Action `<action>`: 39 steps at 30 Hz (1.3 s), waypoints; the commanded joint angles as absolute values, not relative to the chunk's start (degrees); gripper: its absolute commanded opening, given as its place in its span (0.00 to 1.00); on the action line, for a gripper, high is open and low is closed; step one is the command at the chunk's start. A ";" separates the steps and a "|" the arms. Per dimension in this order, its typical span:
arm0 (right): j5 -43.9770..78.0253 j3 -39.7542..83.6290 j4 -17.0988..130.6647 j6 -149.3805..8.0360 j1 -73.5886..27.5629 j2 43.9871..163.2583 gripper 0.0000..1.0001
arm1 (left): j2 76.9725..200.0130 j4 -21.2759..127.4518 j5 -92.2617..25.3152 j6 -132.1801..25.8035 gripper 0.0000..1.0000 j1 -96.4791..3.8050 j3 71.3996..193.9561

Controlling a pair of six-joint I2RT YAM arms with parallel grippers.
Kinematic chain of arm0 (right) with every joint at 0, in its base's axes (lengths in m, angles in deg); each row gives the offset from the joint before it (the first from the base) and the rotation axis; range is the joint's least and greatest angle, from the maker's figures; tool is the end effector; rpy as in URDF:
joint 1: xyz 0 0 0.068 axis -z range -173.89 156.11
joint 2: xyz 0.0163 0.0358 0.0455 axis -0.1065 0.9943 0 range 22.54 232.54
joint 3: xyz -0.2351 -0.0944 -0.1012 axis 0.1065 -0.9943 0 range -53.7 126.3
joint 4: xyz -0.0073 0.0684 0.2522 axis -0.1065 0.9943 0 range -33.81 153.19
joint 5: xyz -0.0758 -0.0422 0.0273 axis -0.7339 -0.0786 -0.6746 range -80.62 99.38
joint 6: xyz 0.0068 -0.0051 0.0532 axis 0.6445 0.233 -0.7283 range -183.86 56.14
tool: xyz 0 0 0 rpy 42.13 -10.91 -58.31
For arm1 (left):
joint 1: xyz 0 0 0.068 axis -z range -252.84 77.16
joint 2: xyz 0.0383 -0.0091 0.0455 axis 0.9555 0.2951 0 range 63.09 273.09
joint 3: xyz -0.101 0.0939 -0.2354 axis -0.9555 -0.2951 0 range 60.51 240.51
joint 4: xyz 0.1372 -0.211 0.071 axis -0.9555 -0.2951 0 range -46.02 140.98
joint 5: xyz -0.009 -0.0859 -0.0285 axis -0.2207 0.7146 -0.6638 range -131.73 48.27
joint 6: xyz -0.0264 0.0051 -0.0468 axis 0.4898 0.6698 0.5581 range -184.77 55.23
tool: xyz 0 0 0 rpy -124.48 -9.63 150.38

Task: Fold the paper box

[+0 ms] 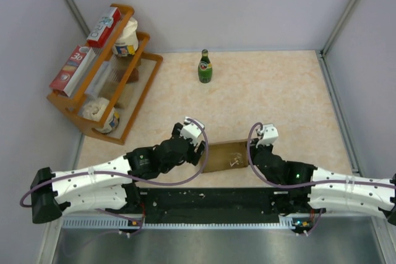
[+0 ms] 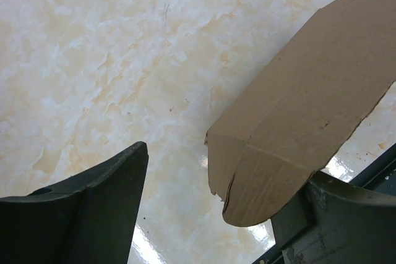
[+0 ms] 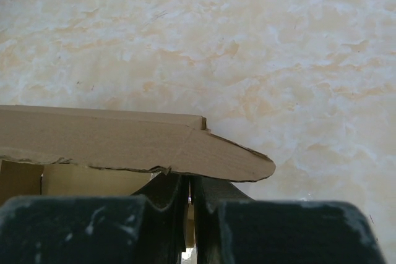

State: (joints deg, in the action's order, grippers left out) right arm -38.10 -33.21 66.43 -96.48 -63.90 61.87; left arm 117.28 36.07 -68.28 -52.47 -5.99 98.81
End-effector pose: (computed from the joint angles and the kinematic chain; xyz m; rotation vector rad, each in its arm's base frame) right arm 0.0769 0.1346 0.2108 -0.1404 1.9151 0.3423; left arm 0.0967 -0.1855 0.2640 0.6948 1.9466 -0.3687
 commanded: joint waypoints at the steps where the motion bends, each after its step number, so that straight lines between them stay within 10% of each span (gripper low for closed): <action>1: -39.13 -29.88 67.70 -97.87 -64.64 62.53 0.03 | 116.43 37.18 -70.12 -52.64 0.75 -5.78 100.50; 17: -39.31 -29.09 68.67 -98.75 -64.55 63.24 0.03 | 118.63 36.40 -65.82 -51.94 0.70 -5.78 99.80; 26: -39.13 -28.91 68.67 -98.58 -64.55 63.32 0.03 | 120.13 36.92 -63.01 -50.88 0.48 -5.78 99.62; 39: -39.13 -28.56 68.58 -98.49 -64.46 63.50 0.04 | 119.51 33.76 -62.13 -49.12 0.54 -5.78 99.01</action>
